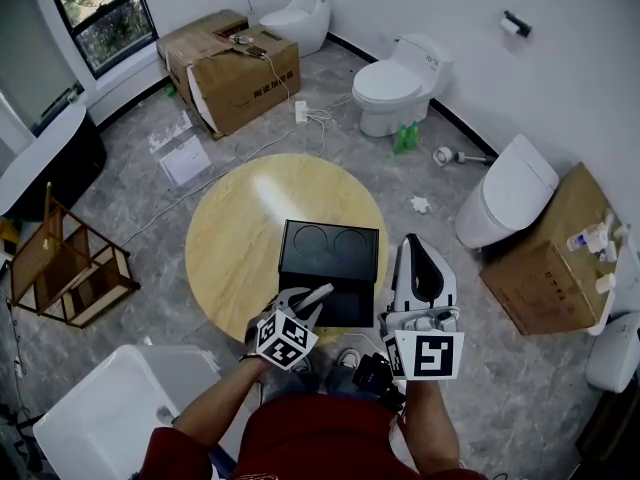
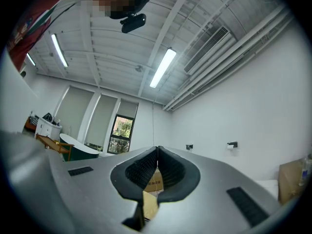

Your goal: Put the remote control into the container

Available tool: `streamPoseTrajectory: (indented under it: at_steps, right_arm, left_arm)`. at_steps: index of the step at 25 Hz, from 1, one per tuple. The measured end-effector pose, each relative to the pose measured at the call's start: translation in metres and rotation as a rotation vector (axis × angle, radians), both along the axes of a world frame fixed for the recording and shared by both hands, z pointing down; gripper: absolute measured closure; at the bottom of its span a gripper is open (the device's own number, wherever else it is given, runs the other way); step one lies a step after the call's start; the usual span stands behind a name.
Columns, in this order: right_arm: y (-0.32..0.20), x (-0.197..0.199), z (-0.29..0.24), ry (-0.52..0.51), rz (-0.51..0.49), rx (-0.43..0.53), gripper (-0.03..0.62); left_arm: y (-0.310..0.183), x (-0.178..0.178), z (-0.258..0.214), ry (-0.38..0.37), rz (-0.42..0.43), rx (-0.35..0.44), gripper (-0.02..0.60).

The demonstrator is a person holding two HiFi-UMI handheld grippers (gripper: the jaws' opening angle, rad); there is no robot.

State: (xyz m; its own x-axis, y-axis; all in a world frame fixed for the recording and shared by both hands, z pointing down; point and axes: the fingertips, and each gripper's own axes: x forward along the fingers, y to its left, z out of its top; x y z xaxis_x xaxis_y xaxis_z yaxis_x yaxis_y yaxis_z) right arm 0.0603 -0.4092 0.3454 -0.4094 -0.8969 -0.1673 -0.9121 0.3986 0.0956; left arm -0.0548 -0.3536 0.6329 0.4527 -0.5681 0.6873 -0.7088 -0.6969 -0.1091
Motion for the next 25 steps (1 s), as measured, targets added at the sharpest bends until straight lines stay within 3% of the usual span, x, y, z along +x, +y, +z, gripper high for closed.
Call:
streamPoseTrajectory:
  at_steps: [13,22,25]
  right_arm:
    - [0.003,-0.002,-0.002,0.011,0.006,0.000,0.572]
    - [0.003,-0.006,0.004,0.015,0.004,-0.007,0.572]
    - [0.003,-0.006,0.005,0.013,0.005,-0.010,0.572]
  left_arm:
    - [0.003,0.001,0.052,-0.099,0.012,-0.180,0.465]
    - [-0.002,-0.001,0.070,-0.155,0.006,-0.227,0.463]
    - [-0.001,-0.001,0.077,-0.204,0.017,-0.236,0.463]
